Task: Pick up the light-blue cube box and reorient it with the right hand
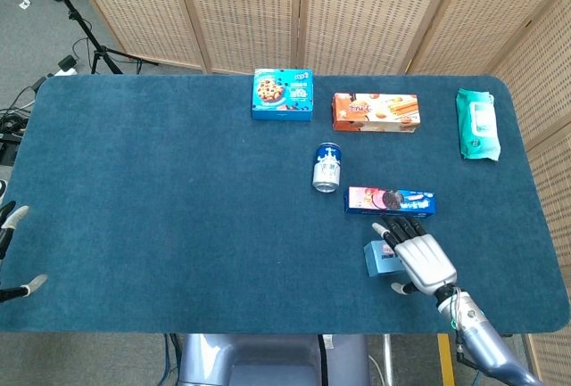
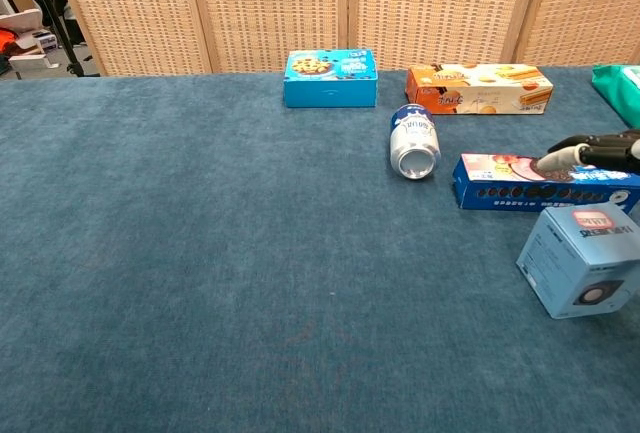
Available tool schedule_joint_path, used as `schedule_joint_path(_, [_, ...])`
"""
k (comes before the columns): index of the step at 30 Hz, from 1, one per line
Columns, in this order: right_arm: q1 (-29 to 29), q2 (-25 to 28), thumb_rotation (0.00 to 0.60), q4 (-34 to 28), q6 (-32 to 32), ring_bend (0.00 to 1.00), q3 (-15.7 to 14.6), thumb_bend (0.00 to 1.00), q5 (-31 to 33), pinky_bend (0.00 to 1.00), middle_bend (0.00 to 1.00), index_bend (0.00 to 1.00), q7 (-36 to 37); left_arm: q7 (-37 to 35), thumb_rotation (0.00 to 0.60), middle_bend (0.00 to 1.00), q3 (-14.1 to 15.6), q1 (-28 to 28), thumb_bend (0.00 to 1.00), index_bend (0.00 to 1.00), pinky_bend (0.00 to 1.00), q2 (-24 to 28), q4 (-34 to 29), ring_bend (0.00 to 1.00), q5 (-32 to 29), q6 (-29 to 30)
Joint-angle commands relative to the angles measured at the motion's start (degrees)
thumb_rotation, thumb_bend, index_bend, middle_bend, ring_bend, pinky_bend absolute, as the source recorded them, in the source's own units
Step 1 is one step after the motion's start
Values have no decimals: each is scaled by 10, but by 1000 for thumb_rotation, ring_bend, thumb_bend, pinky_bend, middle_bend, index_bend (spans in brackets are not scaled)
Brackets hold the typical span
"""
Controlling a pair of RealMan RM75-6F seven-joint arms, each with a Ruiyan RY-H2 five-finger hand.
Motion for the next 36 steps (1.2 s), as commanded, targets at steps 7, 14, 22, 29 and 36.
schedule_joint_path(7, [34, -3, 600, -24, -26, 0, 10, 28, 8, 0, 0, 39, -125, -4, 600, 0, 3, 3, 0, 0, 0, 0, 1, 0, 10, 7])
schedule_joint_path(14, [67, -31, 600, -15, -41, 0, 24, 50, 94, 0, 66, 39, -227, -11, 600, 0, 2, 4, 0, 0, 0, 2, 4, 0, 9, 9])
schedule_joint_path(22, [91, -30, 600, -35, -42, 11, 14, 71, 176, 1, 185, 71, -291, -13, 600, 0, 1, 3, 0, 0, 0, 3, 4, 0, 6, 6])
schedule_joint_path(29, [92, -53, 600, -8, -26, 130, 10, 149, 151, 107, 323, 262, -272, -12, 600, 0, 1, 3, 0, 0, 0, 2, 3, 0, 5, 5])
schedule_joint_path(36, [88, -73, 600, 34, -7, 242, -1, 267, 109, 203, 450, 412, -268, -13, 600, 0, 0, 3, 0, 0, 0, 3, 3, 0, 3, 4])
